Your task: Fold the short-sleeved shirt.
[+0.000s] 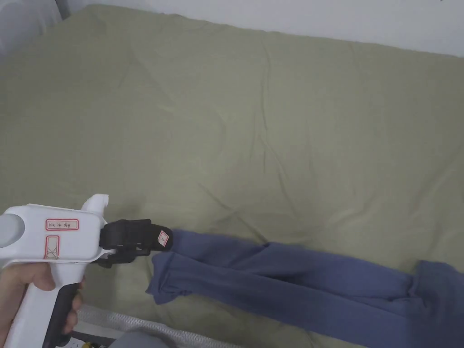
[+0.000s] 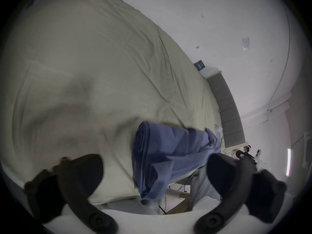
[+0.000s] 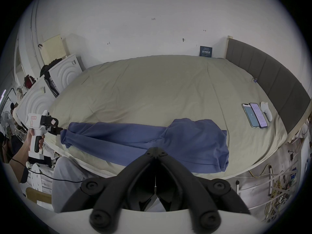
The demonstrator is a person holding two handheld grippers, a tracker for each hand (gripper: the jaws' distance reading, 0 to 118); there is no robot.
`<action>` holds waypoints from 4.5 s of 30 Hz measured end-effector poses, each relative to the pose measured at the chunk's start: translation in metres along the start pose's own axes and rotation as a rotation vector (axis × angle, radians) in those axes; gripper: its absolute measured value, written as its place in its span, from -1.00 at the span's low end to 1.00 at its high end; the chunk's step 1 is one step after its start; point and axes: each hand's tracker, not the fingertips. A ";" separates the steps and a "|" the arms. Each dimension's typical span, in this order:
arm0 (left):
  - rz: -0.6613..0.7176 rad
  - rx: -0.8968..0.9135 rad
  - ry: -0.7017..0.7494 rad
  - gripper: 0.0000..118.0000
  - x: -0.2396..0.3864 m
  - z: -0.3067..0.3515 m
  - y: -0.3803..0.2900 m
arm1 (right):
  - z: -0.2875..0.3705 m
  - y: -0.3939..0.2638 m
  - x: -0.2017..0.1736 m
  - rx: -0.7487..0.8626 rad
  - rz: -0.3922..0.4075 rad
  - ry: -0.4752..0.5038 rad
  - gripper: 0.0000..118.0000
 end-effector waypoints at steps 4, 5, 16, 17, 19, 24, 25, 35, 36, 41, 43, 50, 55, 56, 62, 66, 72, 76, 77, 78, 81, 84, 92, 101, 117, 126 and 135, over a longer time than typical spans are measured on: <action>0.044 -0.078 -0.161 0.98 -0.034 -0.024 0.012 | -0.001 -0.002 -0.002 -0.017 0.005 -0.009 -0.98; 0.058 -0.097 -0.209 0.98 -0.042 -0.034 0.014 | 0.001 0.001 -0.003 -0.021 0.004 -0.012 -0.98; 0.072 -0.117 -0.244 -0.84 -0.024 -0.083 -0.004 | 0.001 0.000 -0.004 -0.041 -0.024 -0.006 -0.98; 0.022 -0.121 -0.156 -0.84 -0.024 -0.087 -0.011 | 0.002 0.000 -0.003 -0.037 -0.027 -0.002 -0.98; 0.033 -0.141 -0.165 -0.84 -0.027 -0.088 -0.018 | 0.003 -0.001 -0.003 -0.032 -0.023 0.008 -0.98; 0.039 -0.042 -0.056 -0.85 0.007 -0.070 -0.022 | 0.006 0.005 0.001 -0.011 -0.025 0.016 -0.98; 0.037 -0.029 -0.034 -0.85 0.008 -0.067 -0.022 | 0.007 0.006 0.002 -0.008 -0.025 0.019 -0.98; 0.054 0.099 0.059 -0.85 0.005 0.022 -0.013 | 0.011 0.001 0.011 0.031 -0.040 0.054 -0.98; 0.052 0.108 0.086 -0.85 0.005 0.034 -0.012 | 0.011 0.001 0.011 0.033 -0.040 0.057 -0.98; 0.054 0.171 0.210 -0.85 0.012 0.085 -0.011 | 0.012 0.002 0.016 0.053 -0.051 0.073 -0.98; 0.047 0.161 0.231 -0.85 0.024 0.084 -0.013 | 0.012 0.002 0.017 0.059 -0.049 0.077 -0.98; -0.131 0.066 0.251 -0.85 0.114 0.033 -0.023 | 0.019 -0.006 0.019 0.072 -0.034 0.057 -0.98; -0.226 0.037 0.302 -0.85 0.165 -0.019 -0.031 | 0.024 -0.014 0.025 0.078 -0.054 0.062 -0.98; -0.250 0.013 0.298 -0.85 0.172 -0.032 -0.034 | 0.025 -0.015 0.027 0.080 -0.060 0.062 -0.98; -0.384 -0.076 0.483 -0.85 0.189 -0.111 -0.046 | 0.022 -0.022 0.034 0.072 -0.078 0.067 -0.98; -0.348 -0.152 0.399 -0.84 0.184 -0.146 -0.050 | 0.020 -0.024 0.038 0.062 -0.094 0.067 -0.98; -0.406 -0.216 0.530 0.90 0.189 -0.186 -0.060 | 0.018 -0.029 0.047 0.049 -0.116 0.058 -0.98; -0.409 -0.148 0.476 0.92 0.200 -0.161 -0.063 | 0.019 -0.029 0.051 0.048 -0.129 0.057 -0.98; -0.372 -0.132 0.415 0.92 0.201 -0.148 -0.062 | 0.018 -0.028 0.051 0.045 -0.128 0.058 -0.98; -0.342 -0.103 0.376 0.92 0.200 -0.134 -0.062 | 0.018 -0.029 0.051 0.044 -0.126 0.058 -0.98; -0.233 0.011 0.259 0.71 0.184 -0.081 -0.054 | 0.017 -0.029 0.049 0.043 -0.126 0.065 -0.98; -0.123 0.115 0.203 -1.00 0.169 -0.047 -0.055 | 0.013 -0.030 0.048 0.038 -0.135 0.087 -0.98; -0.104 -0.024 0.226 -1.00 0.159 -0.106 -0.045 | 0.015 -0.035 0.043 0.034 -0.143 0.116 -0.98; -0.195 -0.196 0.169 -1.00 0.197 -0.231 -0.081 | 0.021 -0.037 0.060 0.047 -0.185 0.085 -0.98; -0.186 0.042 0.289 -1.00 0.132 -0.046 -0.040 | 0.006 -0.023 0.035 0.025 -0.133 0.127 -0.98; -0.014 0.005 0.151 0.81 0.062 -0.045 -0.035 | -0.001 -0.014 0.010 0.012 -0.107 0.146 -0.98; 0.065 -0.125 -0.179 1.00 0.018 -0.102 -0.029 | 0.000 -0.013 0.009 -0.012 -0.089 0.126 -0.98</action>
